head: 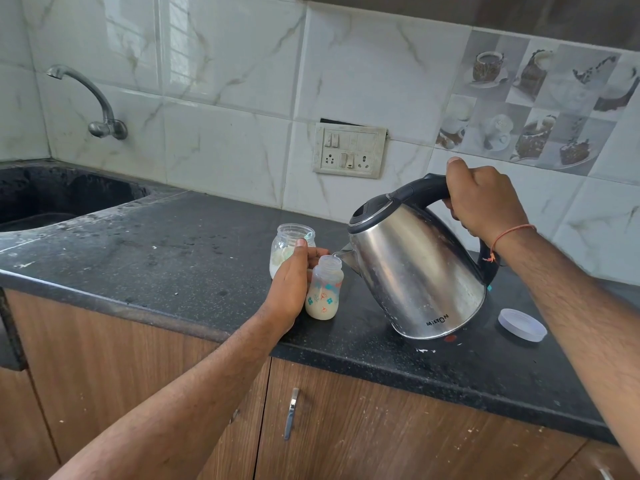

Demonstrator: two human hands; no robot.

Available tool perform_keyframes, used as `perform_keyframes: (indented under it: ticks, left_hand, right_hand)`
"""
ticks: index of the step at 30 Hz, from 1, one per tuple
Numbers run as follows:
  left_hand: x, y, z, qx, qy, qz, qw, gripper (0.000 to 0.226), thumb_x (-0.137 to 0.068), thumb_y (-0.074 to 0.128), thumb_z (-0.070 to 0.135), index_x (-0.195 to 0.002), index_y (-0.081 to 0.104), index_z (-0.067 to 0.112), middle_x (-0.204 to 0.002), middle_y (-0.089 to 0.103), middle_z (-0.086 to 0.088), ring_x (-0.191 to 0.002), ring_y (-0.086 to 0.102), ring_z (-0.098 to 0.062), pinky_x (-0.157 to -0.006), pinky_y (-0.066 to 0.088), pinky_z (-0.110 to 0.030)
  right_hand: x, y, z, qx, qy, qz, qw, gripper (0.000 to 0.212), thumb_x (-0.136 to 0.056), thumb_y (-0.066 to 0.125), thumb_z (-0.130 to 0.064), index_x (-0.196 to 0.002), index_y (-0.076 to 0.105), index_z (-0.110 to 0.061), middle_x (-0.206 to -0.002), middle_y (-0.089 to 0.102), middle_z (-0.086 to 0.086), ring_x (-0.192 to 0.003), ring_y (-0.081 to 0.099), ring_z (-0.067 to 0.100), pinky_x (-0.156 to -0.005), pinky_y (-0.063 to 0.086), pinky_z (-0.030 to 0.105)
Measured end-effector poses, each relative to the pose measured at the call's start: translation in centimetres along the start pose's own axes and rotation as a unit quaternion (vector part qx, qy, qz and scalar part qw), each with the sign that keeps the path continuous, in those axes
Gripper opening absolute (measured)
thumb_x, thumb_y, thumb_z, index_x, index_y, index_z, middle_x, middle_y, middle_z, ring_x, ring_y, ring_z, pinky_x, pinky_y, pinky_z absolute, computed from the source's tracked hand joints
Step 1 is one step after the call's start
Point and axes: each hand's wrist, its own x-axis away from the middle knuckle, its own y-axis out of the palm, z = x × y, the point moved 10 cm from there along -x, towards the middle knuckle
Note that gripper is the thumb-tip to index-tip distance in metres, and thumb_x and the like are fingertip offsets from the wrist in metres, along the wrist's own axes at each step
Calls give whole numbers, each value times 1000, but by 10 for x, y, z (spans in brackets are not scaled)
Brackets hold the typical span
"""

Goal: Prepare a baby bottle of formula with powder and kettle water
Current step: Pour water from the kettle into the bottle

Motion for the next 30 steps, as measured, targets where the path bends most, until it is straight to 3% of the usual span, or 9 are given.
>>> perform_keyframes:
  ticks: [5, 13, 20, 30]
  left_hand:
    - [-1, -4, -1, 0, 7, 19, 1000, 64, -118, 22, 51, -111, 76, 17, -110, 84, -4, -104, 78, -22, -85, 55, -32]
    - [-3, -10, -2, 10, 18, 46, 999, 66, -118, 26, 48, -105, 78, 9, -96, 85, -7, -81, 79, -11, -65, 57, -19]
    - [0, -12, 3, 5, 28, 59, 998, 64, -119, 26, 46, -98, 78, 15, -99, 85, -7, -88, 79, -17, -72, 58, -26]
    - [0, -14, 4, -4, 33, 64, 997, 66, -118, 26, 51, -103, 79, 15, -103, 85, -5, -103, 79, -29, -87, 60, -40]
  right_hand:
    - [-1, 2, -1, 16, -14, -6, 1000, 48, -104, 39, -35, -64, 55, -14, -64, 65, 12, -63, 55, 33, -61, 39, 37]
    - [1, 0, -2, -9, 0, -2, 1000, 56, -104, 38, -39, -63, 60, -7, -64, 66, 14, -66, 56, 37, -69, 45, 41]
    - [5, -2, -4, -13, 9, -1, 1000, 60, -103, 38, -42, -68, 65, -1, -65, 67, 15, -66, 57, 36, -73, 51, 44]
    - [2, 1, -5, -2, -4, -1, 1000, 58, -104, 38, -42, -64, 62, -7, -67, 68, 16, -67, 58, 36, -68, 45, 41]
